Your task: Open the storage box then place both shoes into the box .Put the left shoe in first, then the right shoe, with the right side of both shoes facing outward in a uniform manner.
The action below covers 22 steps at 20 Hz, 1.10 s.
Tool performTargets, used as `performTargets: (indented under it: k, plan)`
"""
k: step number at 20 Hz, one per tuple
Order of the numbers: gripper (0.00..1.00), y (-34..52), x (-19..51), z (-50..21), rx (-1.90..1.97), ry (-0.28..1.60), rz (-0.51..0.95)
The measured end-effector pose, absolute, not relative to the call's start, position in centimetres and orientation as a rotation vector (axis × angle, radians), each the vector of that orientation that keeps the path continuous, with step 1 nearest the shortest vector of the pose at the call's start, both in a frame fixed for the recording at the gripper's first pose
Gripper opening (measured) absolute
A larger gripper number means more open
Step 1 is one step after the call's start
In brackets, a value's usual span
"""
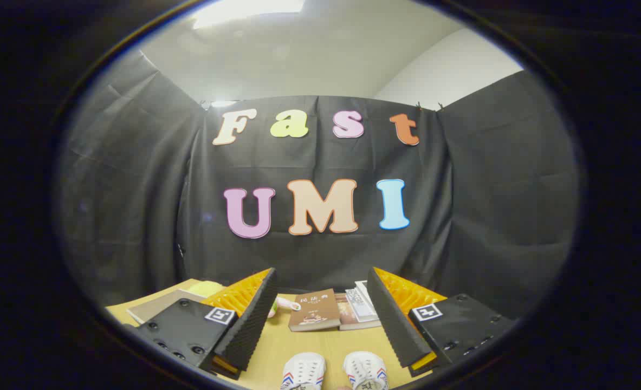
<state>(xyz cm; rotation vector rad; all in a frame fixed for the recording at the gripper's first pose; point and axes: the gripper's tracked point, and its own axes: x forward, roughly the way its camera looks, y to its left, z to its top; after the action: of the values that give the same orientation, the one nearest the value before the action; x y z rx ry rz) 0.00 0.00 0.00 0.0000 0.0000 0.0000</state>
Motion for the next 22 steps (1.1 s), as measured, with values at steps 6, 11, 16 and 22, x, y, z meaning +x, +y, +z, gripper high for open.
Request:
performTargets:
  k: [6,11,16,22]
  plan:
    - [1.00,-0.1,-0.4,0.0,-0.010,-0.003,-0.027]
    - [1.00,-0.1,-0.1,-0.1,-0.019,-0.005,-0.034]
    - [1.00,-0.1,0.1,-0.6,-0.030,0.005,-0.022]
    - [1.00,0.8,0.1,-2.0,0.098,0.049,0.063]
